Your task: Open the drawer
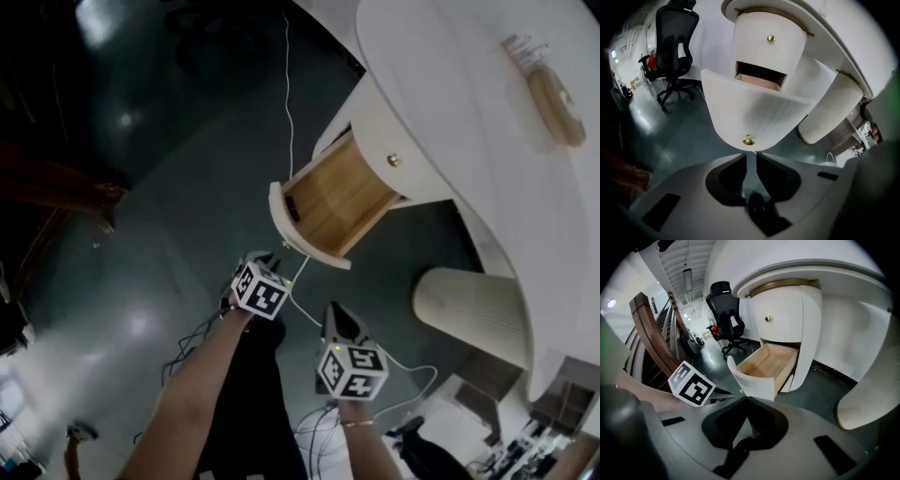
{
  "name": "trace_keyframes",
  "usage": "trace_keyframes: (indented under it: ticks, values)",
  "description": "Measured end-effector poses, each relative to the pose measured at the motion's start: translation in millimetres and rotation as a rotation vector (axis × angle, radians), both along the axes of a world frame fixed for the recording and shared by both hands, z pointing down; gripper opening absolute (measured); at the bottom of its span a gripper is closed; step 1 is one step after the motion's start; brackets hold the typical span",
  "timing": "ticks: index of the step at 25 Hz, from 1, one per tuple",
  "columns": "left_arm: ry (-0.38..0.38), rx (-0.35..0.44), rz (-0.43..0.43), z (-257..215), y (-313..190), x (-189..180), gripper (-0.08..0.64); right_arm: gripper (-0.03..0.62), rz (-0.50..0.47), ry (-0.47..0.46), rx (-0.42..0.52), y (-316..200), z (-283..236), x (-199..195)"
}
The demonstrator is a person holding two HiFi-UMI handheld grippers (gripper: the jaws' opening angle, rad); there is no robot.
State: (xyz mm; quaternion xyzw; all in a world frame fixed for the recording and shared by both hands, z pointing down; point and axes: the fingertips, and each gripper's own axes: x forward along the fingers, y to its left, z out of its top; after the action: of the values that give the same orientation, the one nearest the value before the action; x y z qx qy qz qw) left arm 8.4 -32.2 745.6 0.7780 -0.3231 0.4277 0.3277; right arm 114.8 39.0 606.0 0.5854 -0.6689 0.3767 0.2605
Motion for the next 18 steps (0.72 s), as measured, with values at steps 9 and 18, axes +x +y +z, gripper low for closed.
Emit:
trace_keyframes:
  ticks: [9, 18]
  values:
    - [0.049, 0.039, -0.024, -48, 21, 3, 0.043, 0.003, 0.028, -0.008, -0.012, 8, -7, 7]
    - [0.077, 0.071, -0.045, -104, 36, -7, 0.032, 0.003, 0.051, -0.012, -0.042, 18, -16, 12]
